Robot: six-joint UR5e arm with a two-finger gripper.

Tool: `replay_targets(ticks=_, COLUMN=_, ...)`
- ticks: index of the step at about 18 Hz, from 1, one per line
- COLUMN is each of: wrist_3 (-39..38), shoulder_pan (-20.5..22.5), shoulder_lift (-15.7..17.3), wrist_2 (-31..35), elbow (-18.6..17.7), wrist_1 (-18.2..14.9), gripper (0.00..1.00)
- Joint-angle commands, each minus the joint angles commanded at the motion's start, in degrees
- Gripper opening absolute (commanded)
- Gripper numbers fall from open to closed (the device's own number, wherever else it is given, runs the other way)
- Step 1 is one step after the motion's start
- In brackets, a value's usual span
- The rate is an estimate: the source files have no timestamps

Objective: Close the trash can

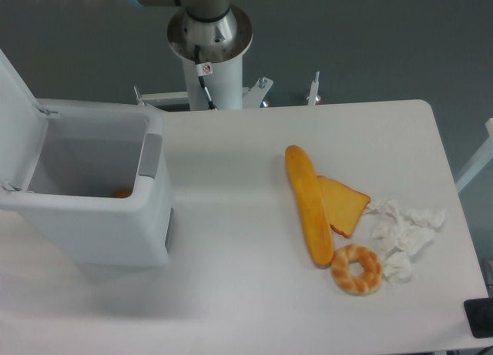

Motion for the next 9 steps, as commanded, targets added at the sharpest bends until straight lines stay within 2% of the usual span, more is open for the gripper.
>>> replay_targets(ticks=9, wrist_3=0.5, shoulder_pan=0.7, shoulder_lift=-0.1, wrist_2=0.6, elbow=-1.1, wrist_1=0.4, gripper=1.0)
